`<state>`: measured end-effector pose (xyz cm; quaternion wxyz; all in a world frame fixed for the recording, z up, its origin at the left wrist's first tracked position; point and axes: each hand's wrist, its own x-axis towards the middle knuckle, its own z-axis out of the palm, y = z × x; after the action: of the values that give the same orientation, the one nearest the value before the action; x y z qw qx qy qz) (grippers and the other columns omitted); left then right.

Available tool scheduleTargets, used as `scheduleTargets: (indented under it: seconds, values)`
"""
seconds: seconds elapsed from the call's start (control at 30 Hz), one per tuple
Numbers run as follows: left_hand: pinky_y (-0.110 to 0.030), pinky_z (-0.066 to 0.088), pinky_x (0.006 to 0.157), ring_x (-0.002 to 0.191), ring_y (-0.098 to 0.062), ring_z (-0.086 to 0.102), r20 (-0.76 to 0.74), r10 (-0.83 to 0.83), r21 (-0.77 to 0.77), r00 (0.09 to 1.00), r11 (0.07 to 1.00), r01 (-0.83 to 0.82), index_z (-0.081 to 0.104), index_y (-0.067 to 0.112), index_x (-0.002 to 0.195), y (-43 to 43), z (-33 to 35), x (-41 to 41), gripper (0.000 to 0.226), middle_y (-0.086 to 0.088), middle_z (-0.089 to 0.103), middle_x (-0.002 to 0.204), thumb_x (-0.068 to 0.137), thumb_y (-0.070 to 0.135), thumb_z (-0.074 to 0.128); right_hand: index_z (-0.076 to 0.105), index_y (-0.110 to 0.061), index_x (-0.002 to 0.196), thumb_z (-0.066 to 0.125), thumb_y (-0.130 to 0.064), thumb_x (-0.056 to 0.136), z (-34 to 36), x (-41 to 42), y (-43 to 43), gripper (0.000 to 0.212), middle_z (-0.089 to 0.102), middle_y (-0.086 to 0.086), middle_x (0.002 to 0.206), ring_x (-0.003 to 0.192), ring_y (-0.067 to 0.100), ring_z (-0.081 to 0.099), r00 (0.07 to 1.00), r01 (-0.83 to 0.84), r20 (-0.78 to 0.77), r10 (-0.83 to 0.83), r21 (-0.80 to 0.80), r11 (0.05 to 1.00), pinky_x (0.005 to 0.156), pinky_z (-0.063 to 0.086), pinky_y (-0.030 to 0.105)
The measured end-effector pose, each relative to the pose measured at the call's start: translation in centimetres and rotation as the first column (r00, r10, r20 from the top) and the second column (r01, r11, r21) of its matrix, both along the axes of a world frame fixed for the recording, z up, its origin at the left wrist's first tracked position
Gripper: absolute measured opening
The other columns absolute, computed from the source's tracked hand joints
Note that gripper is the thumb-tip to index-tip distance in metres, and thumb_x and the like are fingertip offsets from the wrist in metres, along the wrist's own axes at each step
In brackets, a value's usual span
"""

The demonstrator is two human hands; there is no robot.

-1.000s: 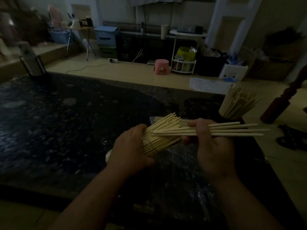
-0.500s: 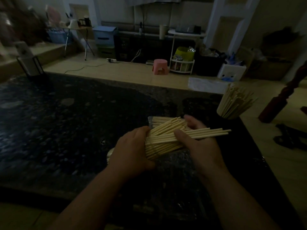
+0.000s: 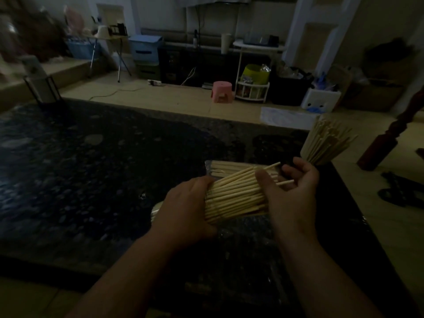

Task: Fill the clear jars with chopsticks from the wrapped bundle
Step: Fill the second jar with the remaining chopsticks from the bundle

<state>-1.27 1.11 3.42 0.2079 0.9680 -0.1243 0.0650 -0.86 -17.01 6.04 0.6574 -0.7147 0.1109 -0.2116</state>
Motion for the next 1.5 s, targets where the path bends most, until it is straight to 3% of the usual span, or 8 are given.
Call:
scheduleTargets:
  seconds: [0.37, 0.57, 0.8, 1.0, 1.1, 1.23, 1.4, 1.5]
  values:
    - [-0.019, 0.028, 0.095, 0.12, -0.006, 0.042, 0.015, 0.006, 0.009, 1.0, 1.0, -0.007, 0.032, 0.034, 0.143, 0.3, -0.2, 0.2, 0.098, 0.013, 0.044, 0.137, 0.059, 0.044, 0.081, 0.058, -0.024, 0.131, 0.038, -0.036, 0.102, -0.7, -0.2, 0.3, 0.037, 0.054, -0.007, 0.135, 0.124, 0.009, 0.049, 0.961, -0.277, -0.072, 0.268, -0.225, 0.934, 0.108, 0.04, 0.039]
    - [-0.021, 0.028, 0.099, 0.123, -0.007, 0.041, 0.01, 0.02, 0.014, 1.0, 1.0, -0.02, 0.03, 0.034, 0.144, 0.2, -0.4, 0.1, 0.099, 0.012, 0.043, 0.138, 0.06, 0.044, 0.081, 0.057, -0.022, 0.13, 0.04, -0.027, 0.102, -1.1, -0.1, 0.4, 0.034, 0.043, -0.017, 0.135, 0.124, -0.005, 0.037, 0.939, -0.34, -0.078, 0.335, -0.36, 0.869, 0.097, 0.025, 0.0]
    - [-0.023, 0.031, 0.099, 0.118, -0.005, 0.042, 0.017, 0.032, -0.005, 0.999, 0.999, -0.032, 0.031, 0.036, 0.142, 0.3, -0.3, 0.0, 0.098, 0.015, 0.045, 0.134, 0.059, 0.043, 0.083, 0.054, -0.022, 0.133, 0.042, -0.038, 0.097, -1.1, -0.4, 0.6, 0.041, 0.04, -0.018, 0.134, 0.116, -0.012, 0.036, 0.935, -0.347, -0.082, 0.346, -0.432, 0.833, 0.082, 0.019, -0.011]
    - [-0.026, 0.036, 0.102, 0.12, -0.01, 0.046, 0.01, 0.083, -0.055, 0.997, 0.995, -0.082, 0.032, 0.03, 0.144, 0.4, -0.1, 0.3, 0.1, 0.009, 0.047, 0.136, 0.058, 0.04, 0.082, 0.049, -0.036, 0.132, 0.039, -0.034, 0.1, -0.5, -0.4, -0.2, 0.033, 0.041, -0.02, 0.137, 0.127, -0.008, 0.033, 0.942, -0.333, -0.062, 0.329, -0.273, 0.902, 0.091, 0.025, -0.003]
    - [-0.027, 0.036, 0.1, 0.12, -0.012, 0.047, -0.001, 0.098, -0.076, 0.995, 0.992, -0.098, 0.034, 0.029, 0.143, 0.5, 0.0, 0.3, 0.1, 0.008, 0.048, 0.135, 0.057, 0.038, 0.083, 0.054, -0.026, 0.134, 0.039, -0.031, 0.102, -0.9, -0.4, -0.7, 0.035, 0.052, -0.01, 0.134, 0.123, 0.005, 0.047, 0.967, -0.254, -0.074, 0.243, -0.287, 0.924, 0.099, 0.038, 0.02]
    - [-0.028, 0.038, 0.098, 0.117, -0.011, 0.048, 0.012, 0.145, -0.112, 0.989, 0.983, -0.143, 0.037, 0.029, 0.141, 1.0, 0.1, 0.5, 0.098, 0.007, 0.051, 0.132, 0.056, 0.036, 0.085, 0.063, -0.03, 0.107, 0.048, -0.024, 0.098, -0.7, 0.1, -1.6, 0.018, 0.064, -0.012, 0.102, 0.093, 0.005, 0.06, 0.968, -0.242, -0.143, 0.205, -0.344, 0.907, 0.075, 0.047, 0.022]
    - [-0.03, 0.04, 0.093, 0.112, -0.016, 0.052, 0.037, 0.234, -0.172, 0.971, 0.959, -0.225, 0.043, 0.025, 0.137, 1.7, 0.1, 0.9, 0.094, 0.003, 0.055, 0.125, 0.055, 0.036, 0.086, 0.063, -0.026, 0.077, 0.05, -0.012, 0.081, -2.5, 0.4, -2.4, 0.02, 0.069, 0.0, 0.073, 0.072, 0.023, 0.066, 0.819, -0.506, -0.505, 0.271, -0.413, 0.757, 0.071, 0.056, 0.043]
    - [-0.032, 0.041, 0.09, 0.109, -0.019, 0.053, 0.028, 0.286, -0.224, 0.958, 0.936, -0.273, 0.044, 0.024, 0.137, 2.0, 0.1, 1.0, 0.095, 0.001, 0.056, 0.123, 0.053, 0.038, 0.087, 0.059, -0.024, 0.07, 0.051, -0.014, 0.083, -3.4, 0.2, -2.1, 0.019, 0.069, 0.003, 0.088, 0.086, 0.022, 0.064, 0.763, -0.612, -0.602, 0.235, -0.555, 0.564, 0.073, 0.047, 0.027]
